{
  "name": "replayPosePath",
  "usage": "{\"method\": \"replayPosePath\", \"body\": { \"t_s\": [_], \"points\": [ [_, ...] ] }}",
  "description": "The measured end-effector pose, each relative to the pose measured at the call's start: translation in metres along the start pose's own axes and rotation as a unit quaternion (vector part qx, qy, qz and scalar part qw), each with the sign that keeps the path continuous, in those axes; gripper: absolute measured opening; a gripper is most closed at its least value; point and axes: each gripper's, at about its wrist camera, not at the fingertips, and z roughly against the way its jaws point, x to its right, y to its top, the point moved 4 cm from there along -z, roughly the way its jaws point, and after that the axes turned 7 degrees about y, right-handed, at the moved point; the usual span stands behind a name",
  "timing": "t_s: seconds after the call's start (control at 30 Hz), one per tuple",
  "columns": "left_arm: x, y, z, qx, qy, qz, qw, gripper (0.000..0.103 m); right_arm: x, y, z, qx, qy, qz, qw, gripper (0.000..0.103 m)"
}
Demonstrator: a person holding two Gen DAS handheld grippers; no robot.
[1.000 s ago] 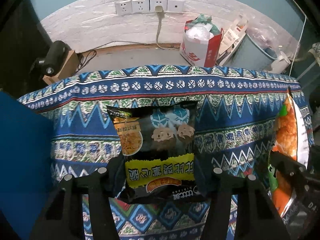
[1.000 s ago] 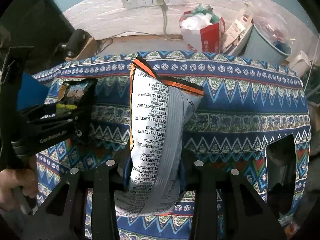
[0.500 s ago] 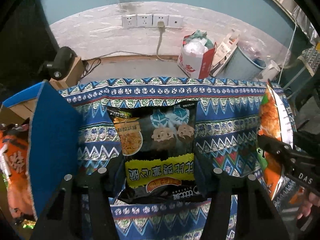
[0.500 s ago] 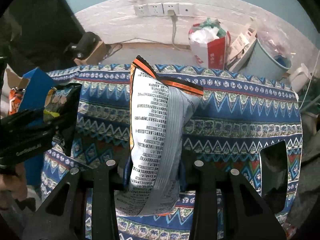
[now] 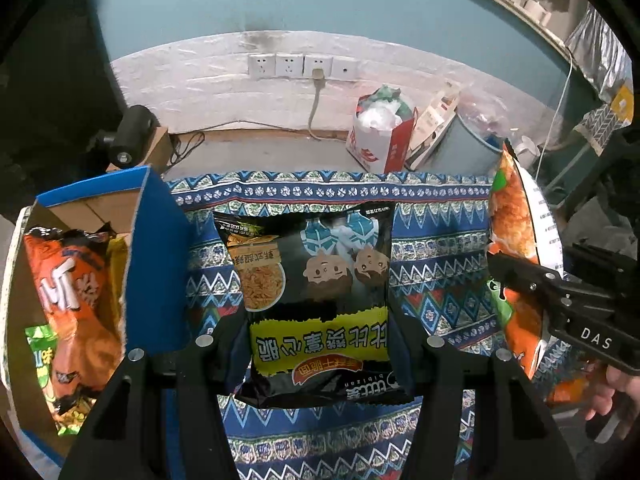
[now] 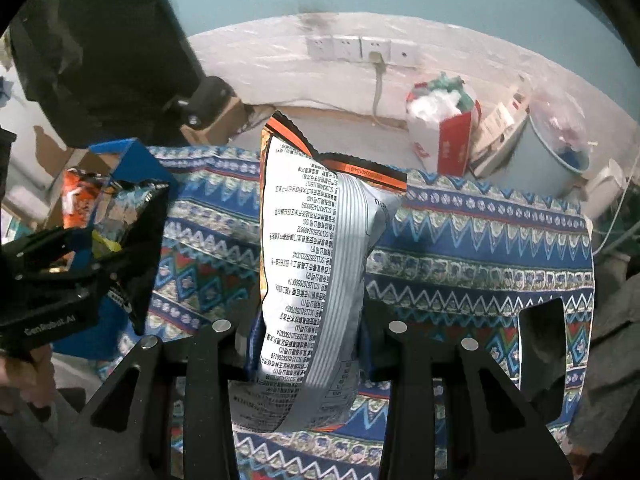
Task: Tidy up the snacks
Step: 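Lift both bags and carry them over the cardboard box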
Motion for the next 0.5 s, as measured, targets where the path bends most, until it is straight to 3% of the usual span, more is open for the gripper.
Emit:
{"method": "replayPosePath", "body": {
  "t_s": [0.5],
  "points": [
    [-0.039, -0.009, 0.057, 0.050, 0.015, 0.010, 0.9986, 0.059, -0.063, 0.013, 0.024, 0.026, 0.038, 0.043, 0.998, 0.035]
  ]
}}
